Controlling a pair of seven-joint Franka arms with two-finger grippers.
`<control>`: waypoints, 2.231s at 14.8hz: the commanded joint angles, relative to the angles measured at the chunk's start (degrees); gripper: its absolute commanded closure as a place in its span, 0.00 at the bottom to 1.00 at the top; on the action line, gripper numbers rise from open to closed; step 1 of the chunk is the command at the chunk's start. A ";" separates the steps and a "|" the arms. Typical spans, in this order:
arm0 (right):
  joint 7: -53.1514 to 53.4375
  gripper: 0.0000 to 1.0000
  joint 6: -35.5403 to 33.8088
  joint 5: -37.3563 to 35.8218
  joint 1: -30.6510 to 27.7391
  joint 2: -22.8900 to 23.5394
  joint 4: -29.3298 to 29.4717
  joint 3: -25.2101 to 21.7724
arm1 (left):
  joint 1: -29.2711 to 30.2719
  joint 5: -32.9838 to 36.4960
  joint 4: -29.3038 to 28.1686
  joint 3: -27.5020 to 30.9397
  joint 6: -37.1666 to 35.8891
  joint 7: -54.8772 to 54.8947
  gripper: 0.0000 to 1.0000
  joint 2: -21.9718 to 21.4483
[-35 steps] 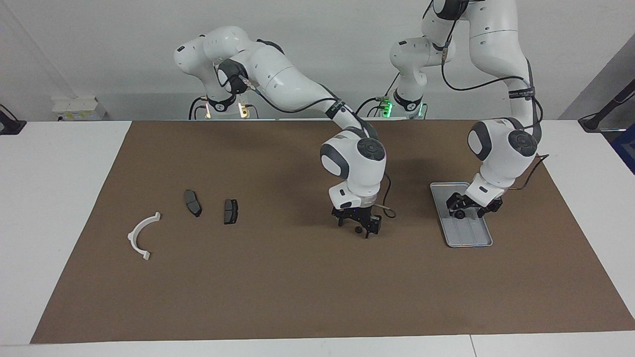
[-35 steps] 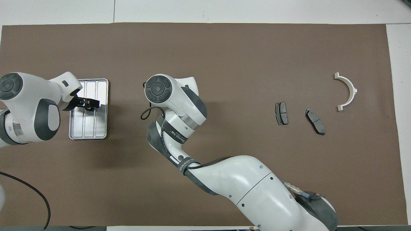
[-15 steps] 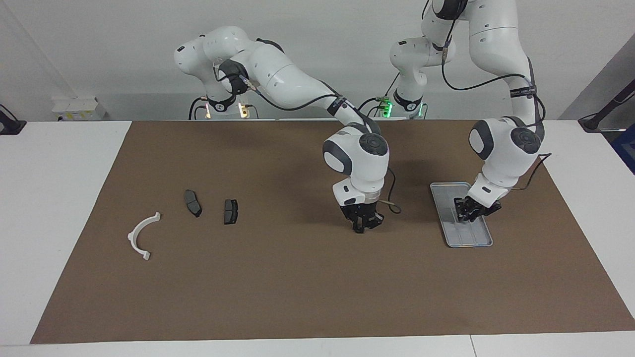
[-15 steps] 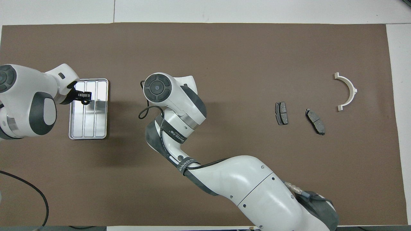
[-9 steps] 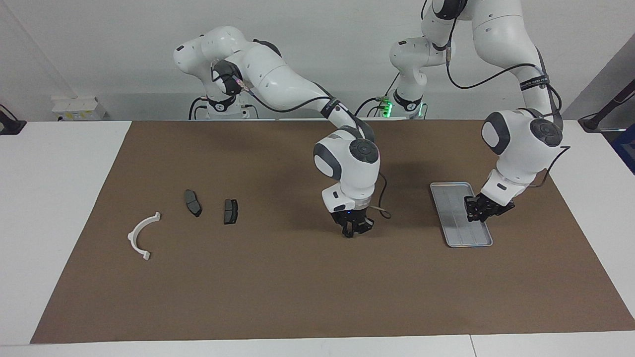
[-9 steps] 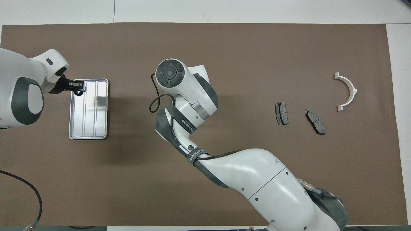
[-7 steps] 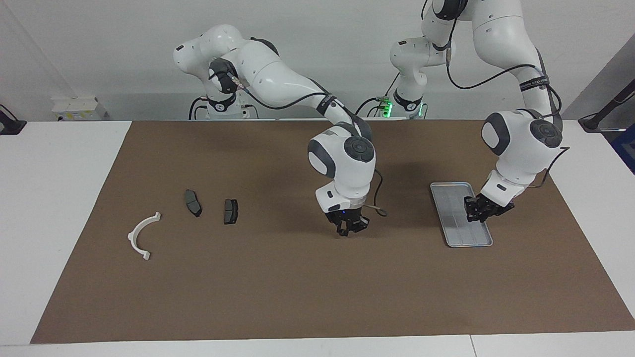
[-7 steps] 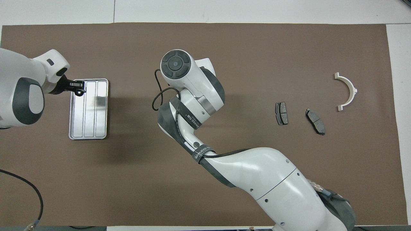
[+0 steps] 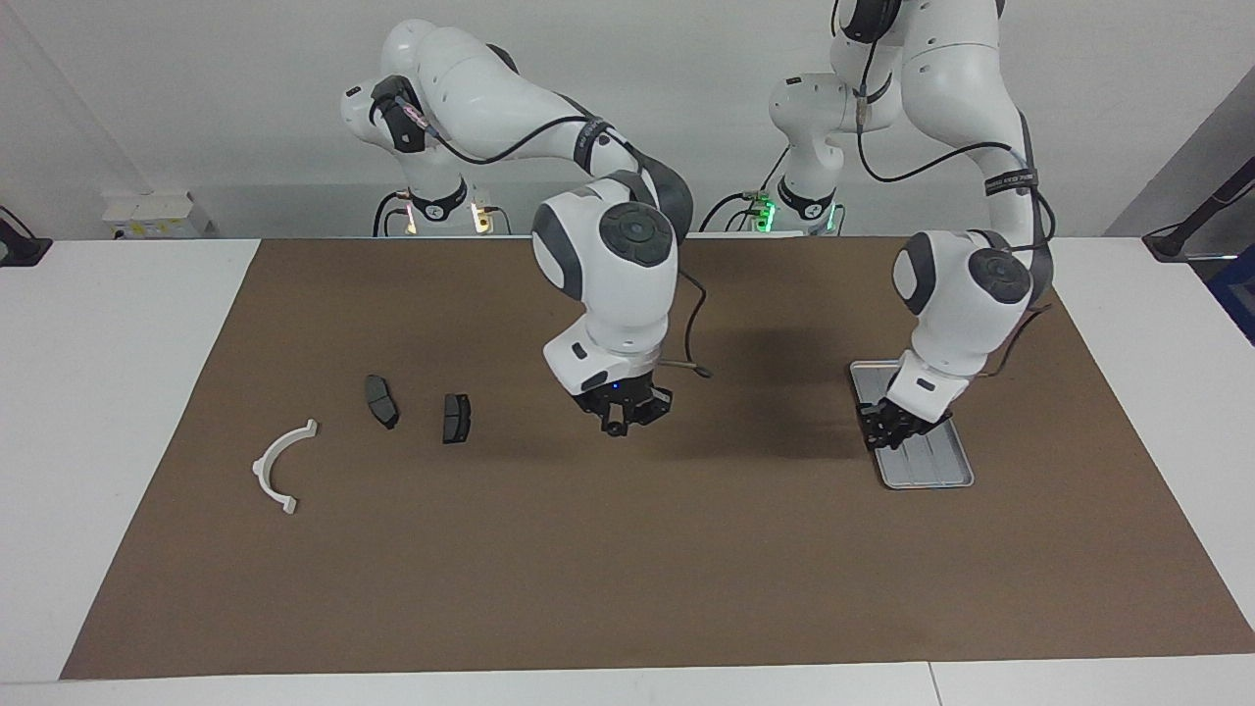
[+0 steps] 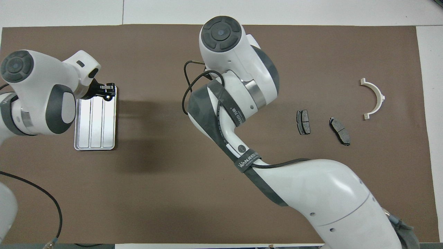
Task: Place bearing gear from tray to pile
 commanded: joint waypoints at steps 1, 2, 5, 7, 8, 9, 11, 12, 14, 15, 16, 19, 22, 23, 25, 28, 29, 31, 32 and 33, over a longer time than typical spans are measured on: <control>-11.74 1.00 -2.93 1.21 -4.88 -3.48 -2.61 1.12 | -6.13 0.29 2.83 1.20 0.10 -9.18 1.00 1.23; -15.79 1.00 -3.55 1.21 -6.46 -4.35 -3.31 1.12 | -8.94 1.51 4.15 1.38 -0.33 -14.09 1.00 2.45; -27.57 1.00 -3.91 1.21 -11.65 -5.77 -5.59 1.12 | -15.62 7.30 10.21 1.38 -3.49 -28.51 1.00 6.49; -33.56 1.00 -3.03 1.21 -14.38 -6.29 -7.53 1.12 | -18.01 7.76 13.02 1.29 -3.59 -31.89 1.00 8.78; -36.02 1.00 -2.25 1.21 -15.43 -7.08 -9.19 1.12 | -19.41 7.76 13.73 1.29 -3.59 -33.46 1.00 9.57; -37.78 1.00 -0.85 1.21 -16.23 -8.31 -11.82 1.12 | -20.56 7.93 13.65 1.29 -3.24 -34.52 1.00 9.75; -41.12 1.00 4.85 1.12 -18.33 -11.90 -20.24 1.12 | -21.88 8.20 13.30 1.29 -2.89 -36.11 1.00 9.75; -42.62 1.00 8.36 1.12 -19.04 -13.66 -24.55 1.12 | -22.15 8.46 13.13 1.29 -2.71 -36.99 1.00 9.75; -45.34 1.00 13.73 1.12 -20.53 -15.78 -30.54 1.12 | -23.81 10.74 8.94 1.38 0.34 -40.49 1.00 9.15; -47.01 1.00 15.85 1.21 -21.32 -16.75 -32.91 1.12 | -24.34 12.66 5.51 1.38 3.58 -42.16 1.00 8.44; -48.25 1.00 18.13 1.21 -22.29 -17.54 -35.37 1.12 | -24.52 13.90 3.83 1.38 5.27 -43.14 1.00 8.00; -51.15 1.00 26.03 1.21 -24.40 -20.17 -43.19 1.12 | -24.53 14.00 3.46 1.38 5.64 -43.15 1.00 8.00; -52.48 1.00 32.02 1.30 -25.90 -21.94 -49.01 1.12 | -24.35 14.17 3.20 1.38 5.72 -43.15 1.00 7.91; -52.48 1.00 34.13 1.30 -26.25 -22.81 -51.20 1.12 | -24.35 14.78 2.67 1.38 6.25 -43.15 1.00 7.91; -52.57 1.00 39.92 1.30 -26.95 -24.39 -56.73 1.12 | -24.35 15.23 1.79 1.38 6.95 -43.15 1.00 7.65; -53.27 1.00 43.46 1.30 -27.75 -25.37 -60.18 1.12 | -24.09 15.76 1.44 1.38 7.92 -42.97 0.26 7.56; -53.36 1.00 43.90 1.30 -27.92 -25.72 -60.79 1.12 | -23.82 16.02 1.61 1.38 7.75 -42.80 0.08 7.56; -54.05 1.00 46.88 1.30 -28.71 -26.16 -62.98 1.12 | -23.04 16.11 3.62 1.55 6.96 -42.53 0.00 7.73; -54.41 1.00 48.02 1.30 -28.89 -26.33 -63.87 1.21 | -21.90 16.20 5.72 1.90 6.26 -42.18 0.00 7.91; -54.41 1.00 48.21 1.30 -28.98 -26.34 -64.05 1.12 | -20.93 16.20 8.09 1.91 4.86 -40.87 0.00 7.82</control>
